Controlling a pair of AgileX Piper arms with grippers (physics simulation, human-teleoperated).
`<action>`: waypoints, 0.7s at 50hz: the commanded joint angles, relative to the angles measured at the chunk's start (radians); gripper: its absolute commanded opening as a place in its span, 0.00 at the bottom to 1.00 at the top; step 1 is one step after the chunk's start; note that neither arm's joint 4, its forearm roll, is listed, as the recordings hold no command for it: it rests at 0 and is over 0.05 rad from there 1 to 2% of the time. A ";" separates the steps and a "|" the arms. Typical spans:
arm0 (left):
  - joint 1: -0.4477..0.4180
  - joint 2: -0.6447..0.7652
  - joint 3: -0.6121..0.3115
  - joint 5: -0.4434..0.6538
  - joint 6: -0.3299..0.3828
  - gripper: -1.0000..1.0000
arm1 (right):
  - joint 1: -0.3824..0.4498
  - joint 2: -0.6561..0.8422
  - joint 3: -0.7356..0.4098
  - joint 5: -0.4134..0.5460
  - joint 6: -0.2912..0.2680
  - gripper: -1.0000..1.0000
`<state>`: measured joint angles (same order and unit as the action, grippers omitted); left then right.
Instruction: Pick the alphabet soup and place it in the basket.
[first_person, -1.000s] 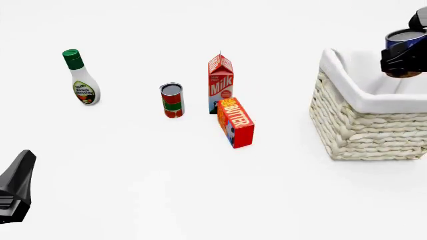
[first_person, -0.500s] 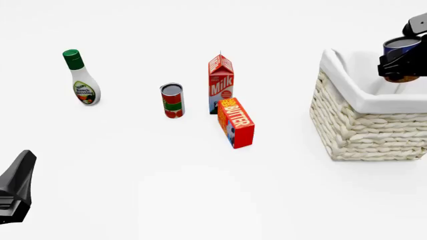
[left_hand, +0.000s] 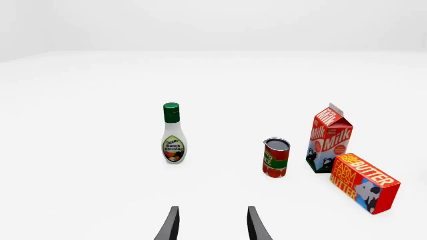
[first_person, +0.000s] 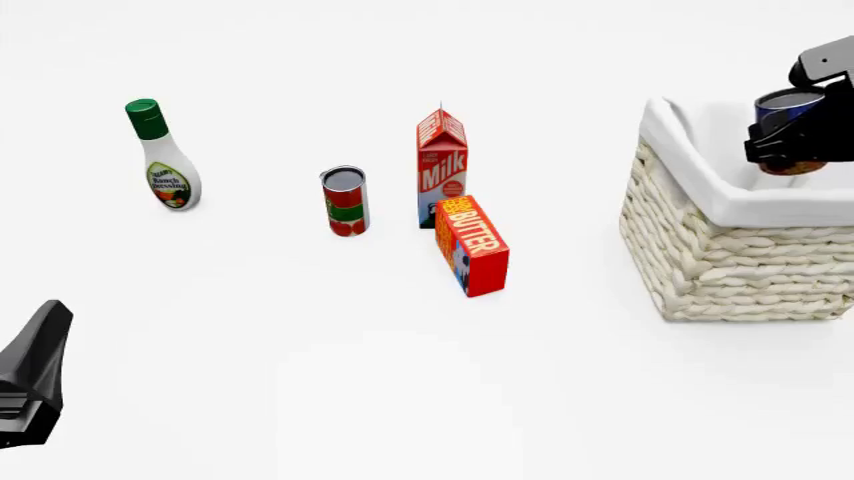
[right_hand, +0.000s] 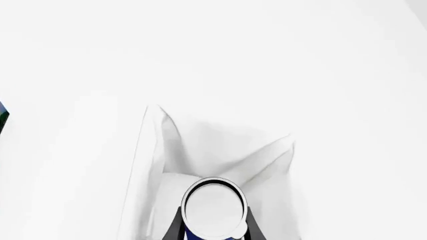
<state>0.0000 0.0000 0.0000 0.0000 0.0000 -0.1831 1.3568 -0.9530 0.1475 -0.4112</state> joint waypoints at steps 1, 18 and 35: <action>0.000 0.000 0.000 0.000 0.000 1.00 | -0.001 0.011 -0.008 -0.005 0.018 0.00; 0.000 0.000 0.000 0.000 0.000 1.00 | -0.007 0.021 -0.002 -0.013 0.016 0.00; 0.000 0.000 0.000 0.000 0.000 1.00 | -0.006 0.037 0.001 -0.025 0.017 0.00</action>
<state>0.0000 0.0000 0.0000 0.0000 0.0000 -0.1893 1.3921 -0.9459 0.1311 -0.4162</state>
